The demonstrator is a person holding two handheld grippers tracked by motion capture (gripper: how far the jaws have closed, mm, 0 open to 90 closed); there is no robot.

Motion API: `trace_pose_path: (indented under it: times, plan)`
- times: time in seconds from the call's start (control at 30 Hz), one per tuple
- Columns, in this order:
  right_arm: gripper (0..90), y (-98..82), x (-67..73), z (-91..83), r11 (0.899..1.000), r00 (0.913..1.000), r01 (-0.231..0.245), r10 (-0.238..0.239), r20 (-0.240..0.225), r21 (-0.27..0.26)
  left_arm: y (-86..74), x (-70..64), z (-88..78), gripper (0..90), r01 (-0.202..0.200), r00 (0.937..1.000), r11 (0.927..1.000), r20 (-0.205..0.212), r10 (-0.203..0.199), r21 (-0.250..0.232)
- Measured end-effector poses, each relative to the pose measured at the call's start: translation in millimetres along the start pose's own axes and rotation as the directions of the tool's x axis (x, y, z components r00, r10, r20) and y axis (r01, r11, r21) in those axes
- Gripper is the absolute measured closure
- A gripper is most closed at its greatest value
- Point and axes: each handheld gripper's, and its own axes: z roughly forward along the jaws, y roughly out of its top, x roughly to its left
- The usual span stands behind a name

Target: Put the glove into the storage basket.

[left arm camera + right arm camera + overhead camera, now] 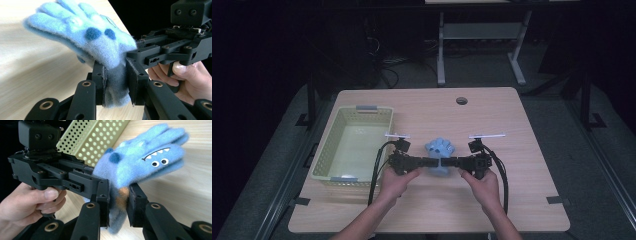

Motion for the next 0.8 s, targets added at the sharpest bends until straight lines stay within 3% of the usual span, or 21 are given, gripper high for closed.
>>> trace_pose_path:
  times: [0.23,0.8]
  plan:
    - [74.4,11.6,13.7,6.0,0.999,0.9995,0.032,-0.032,-0.003,0.008,5.6,1.1,-16.5,70.3,0.018,0.9997,0.9995,0.014,-0.018,-0.025]
    - [74.4,39.9,40.0,16.9,0.996,0.9962,0.087,-0.086,-0.015,0.014,22.7,3.3,-49.0,71.6,0.003,0.9997,0.9984,0.022,-0.001,-0.057]
